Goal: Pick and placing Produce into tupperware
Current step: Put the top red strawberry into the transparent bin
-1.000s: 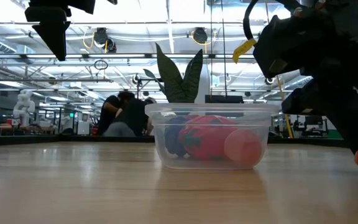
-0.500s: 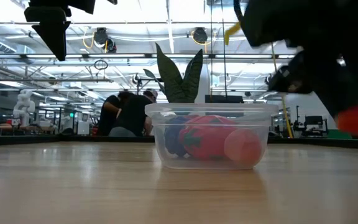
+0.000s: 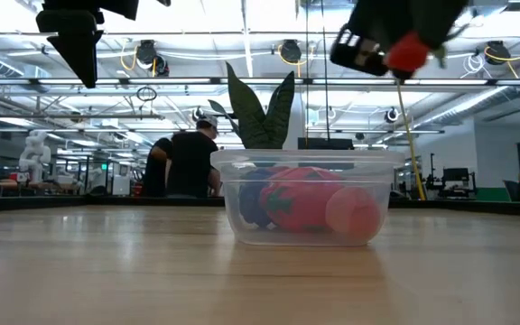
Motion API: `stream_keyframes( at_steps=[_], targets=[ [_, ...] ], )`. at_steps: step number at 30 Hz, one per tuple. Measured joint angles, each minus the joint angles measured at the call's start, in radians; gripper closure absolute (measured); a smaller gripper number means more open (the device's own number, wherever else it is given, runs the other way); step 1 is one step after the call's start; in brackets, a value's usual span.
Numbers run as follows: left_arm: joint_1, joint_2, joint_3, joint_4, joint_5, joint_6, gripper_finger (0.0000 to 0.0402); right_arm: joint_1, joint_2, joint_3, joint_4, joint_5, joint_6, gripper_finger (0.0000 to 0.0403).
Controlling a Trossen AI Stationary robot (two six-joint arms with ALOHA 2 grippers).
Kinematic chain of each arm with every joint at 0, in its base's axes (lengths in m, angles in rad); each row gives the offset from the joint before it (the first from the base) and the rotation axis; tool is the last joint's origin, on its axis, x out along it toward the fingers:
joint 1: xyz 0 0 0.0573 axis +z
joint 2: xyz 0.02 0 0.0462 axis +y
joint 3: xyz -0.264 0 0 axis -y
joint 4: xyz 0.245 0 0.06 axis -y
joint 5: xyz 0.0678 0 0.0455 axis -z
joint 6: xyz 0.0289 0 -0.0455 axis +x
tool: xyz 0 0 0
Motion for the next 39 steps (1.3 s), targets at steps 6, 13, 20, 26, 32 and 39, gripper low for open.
stream_keyframes(
  at_steps=[6, 13, 20, 26, 32, 39],
  targets=[
    [0.000, 0.000, 0.000, 0.000, -0.010, 0.004, 0.0176, -0.042, 0.000, 0.009, 0.017, 0.000, -0.056, 0.0315],
    [0.000, 0.000, 0.000, 0.000, -0.017, 0.005, 0.0176, -0.069, 0.000, 0.009, 0.071, -0.009, -0.101, 0.0315],
    [0.000, 0.000, 0.000, 0.000, -0.017, 0.006, 0.0176, -0.083, 0.000, 0.010, 0.113, -0.011, -0.124, 0.0315],
    [0.000, 0.000, 0.000, 0.000, -0.027, 0.019, 0.0176, -0.097, 0.000, 0.010, 0.173, -0.036, -0.149, 0.0315],
    [0.000, 0.000, 0.000, 0.000, -0.030, 0.019, 0.0176, -0.120, 0.000, 0.010, 0.185, -0.037, -0.174, 0.0315],
    [0.000, 0.000, 0.000, 0.000, -0.044, 0.018, 0.0176, -0.153, 0.018, 0.011, 0.149, -0.035, -0.218, 0.0315]
  ],
)
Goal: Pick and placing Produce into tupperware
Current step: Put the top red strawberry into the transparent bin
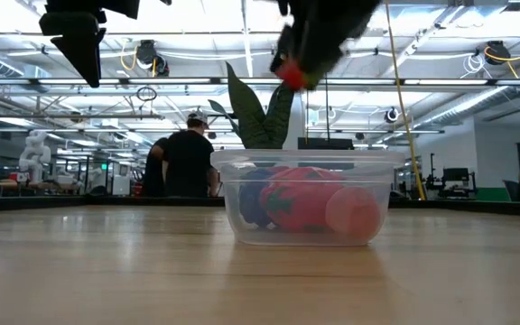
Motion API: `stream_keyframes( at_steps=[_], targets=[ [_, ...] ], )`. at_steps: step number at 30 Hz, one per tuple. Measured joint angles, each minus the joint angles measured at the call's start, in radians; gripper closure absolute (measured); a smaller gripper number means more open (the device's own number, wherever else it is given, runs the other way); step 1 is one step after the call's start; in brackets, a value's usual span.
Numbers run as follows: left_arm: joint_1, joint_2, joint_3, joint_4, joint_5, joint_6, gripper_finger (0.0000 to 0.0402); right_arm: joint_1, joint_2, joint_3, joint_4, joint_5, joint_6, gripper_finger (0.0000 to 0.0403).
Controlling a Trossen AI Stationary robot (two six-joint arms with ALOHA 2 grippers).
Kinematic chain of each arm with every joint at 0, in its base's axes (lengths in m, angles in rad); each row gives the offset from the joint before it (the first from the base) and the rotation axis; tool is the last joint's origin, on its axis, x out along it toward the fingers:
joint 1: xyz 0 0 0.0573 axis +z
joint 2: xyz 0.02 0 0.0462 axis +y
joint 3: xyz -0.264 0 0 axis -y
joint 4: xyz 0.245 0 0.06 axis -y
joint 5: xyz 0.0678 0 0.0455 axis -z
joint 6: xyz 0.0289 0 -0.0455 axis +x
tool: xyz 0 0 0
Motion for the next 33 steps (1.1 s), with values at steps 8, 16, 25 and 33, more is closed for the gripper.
stream_keyframes(
  at_steps=[8, 16, 25, 33],
  targets=[
    [0.000, 0.000, 0.000, 0.000, 0.000, 0.001, 0.0176, -0.012, 0.073, 0.000, -0.072, 0.004, -0.037, 0.0315],
    [0.000, 0.000, 0.000, 0.000, 0.000, 0.005, 0.0176, -0.022, 0.078, 0.000, -0.114, 0.054, -0.063, 0.0315],
    [0.000, 0.000, 0.000, 0.000, 0.000, 0.009, 0.0176, -0.027, 0.078, 0.000, -0.142, 0.074, -0.082, 0.0315],
    [0.000, 0.000, 0.000, 0.000, 0.000, 0.008, 0.0176, -0.027, 0.078, 0.000, -0.159, 0.108, -0.089, 0.0315]
  ],
)
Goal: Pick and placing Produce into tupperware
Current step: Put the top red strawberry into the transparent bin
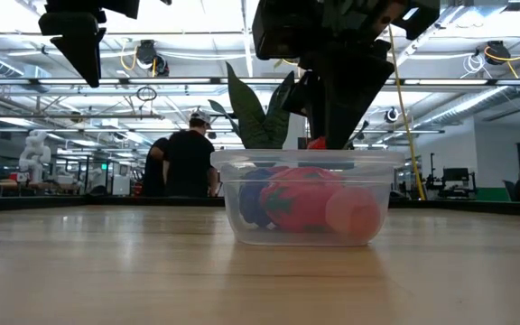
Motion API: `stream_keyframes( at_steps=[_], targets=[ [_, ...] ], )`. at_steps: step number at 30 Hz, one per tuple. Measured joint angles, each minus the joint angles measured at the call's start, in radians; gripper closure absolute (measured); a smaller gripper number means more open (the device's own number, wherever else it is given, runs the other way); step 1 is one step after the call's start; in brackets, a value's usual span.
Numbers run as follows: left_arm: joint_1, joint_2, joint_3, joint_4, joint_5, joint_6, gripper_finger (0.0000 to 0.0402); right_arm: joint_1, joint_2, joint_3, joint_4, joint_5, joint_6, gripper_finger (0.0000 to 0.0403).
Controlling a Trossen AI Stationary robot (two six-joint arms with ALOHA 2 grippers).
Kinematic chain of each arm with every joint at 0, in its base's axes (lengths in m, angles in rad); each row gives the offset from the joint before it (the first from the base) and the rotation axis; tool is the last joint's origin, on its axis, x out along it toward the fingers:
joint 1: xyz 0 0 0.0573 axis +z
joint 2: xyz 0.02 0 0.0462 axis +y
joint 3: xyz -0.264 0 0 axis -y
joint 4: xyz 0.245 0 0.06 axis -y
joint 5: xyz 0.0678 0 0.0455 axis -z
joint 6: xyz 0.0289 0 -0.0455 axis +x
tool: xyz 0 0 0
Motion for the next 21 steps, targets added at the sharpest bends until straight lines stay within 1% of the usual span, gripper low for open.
stream_keyframes(
  at_steps=[15, 21],
  targets=[
    [0.000, 0.000, 0.000, 0.000, 0.000, -0.002, 0.0176, 0.000, 0.000, 0.000, -0.006, 0.005, 0.011, 0.0315],
    [0.000, 0.000, 0.000, 0.000, 0.000, -0.003, 0.0176, 0.000, 0.039, -0.001, -0.003, 0.005, 0.011, 0.0315]
  ],
)
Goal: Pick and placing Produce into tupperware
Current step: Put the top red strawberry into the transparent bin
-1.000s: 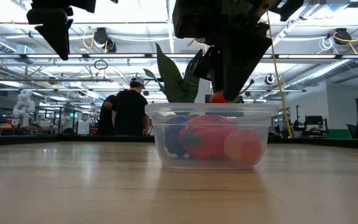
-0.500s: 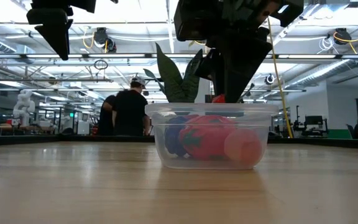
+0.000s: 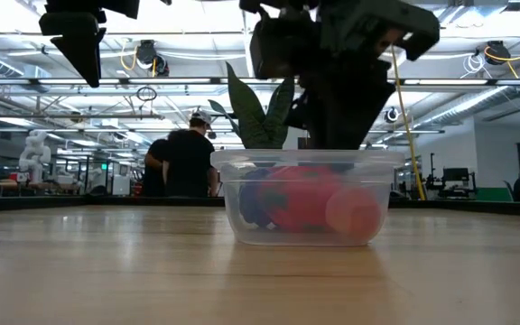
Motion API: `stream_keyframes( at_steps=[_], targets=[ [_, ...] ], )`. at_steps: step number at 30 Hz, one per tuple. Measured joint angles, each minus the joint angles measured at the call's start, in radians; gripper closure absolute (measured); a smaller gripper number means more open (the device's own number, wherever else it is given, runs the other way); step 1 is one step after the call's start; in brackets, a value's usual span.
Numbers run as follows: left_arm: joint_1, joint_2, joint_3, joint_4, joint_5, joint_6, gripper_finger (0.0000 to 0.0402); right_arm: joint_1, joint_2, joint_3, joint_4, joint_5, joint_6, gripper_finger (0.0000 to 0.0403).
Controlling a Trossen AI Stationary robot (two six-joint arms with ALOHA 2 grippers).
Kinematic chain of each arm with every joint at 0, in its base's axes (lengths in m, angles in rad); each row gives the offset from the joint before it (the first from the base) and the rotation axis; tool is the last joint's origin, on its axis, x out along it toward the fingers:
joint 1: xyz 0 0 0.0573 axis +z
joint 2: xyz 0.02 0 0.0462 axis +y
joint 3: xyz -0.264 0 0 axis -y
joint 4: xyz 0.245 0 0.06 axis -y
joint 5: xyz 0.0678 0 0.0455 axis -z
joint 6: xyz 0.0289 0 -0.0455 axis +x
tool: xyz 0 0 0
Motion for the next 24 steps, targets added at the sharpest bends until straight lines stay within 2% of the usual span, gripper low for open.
stream_keyframes(
  at_steps=[14, 24],
  targets=[
    [0.000, 0.000, 0.000, 0.000, -0.004, 0.001, 0.0176, 0.000, 0.012, 0.000, -0.005, -0.001, -0.004, 0.0313],
    [0.000, 0.000, 0.000, 0.000, -0.007, 0.001, 0.0176, -0.014, 0.012, 0.000, -0.009, -0.005, -0.001, 0.0251]
  ],
)
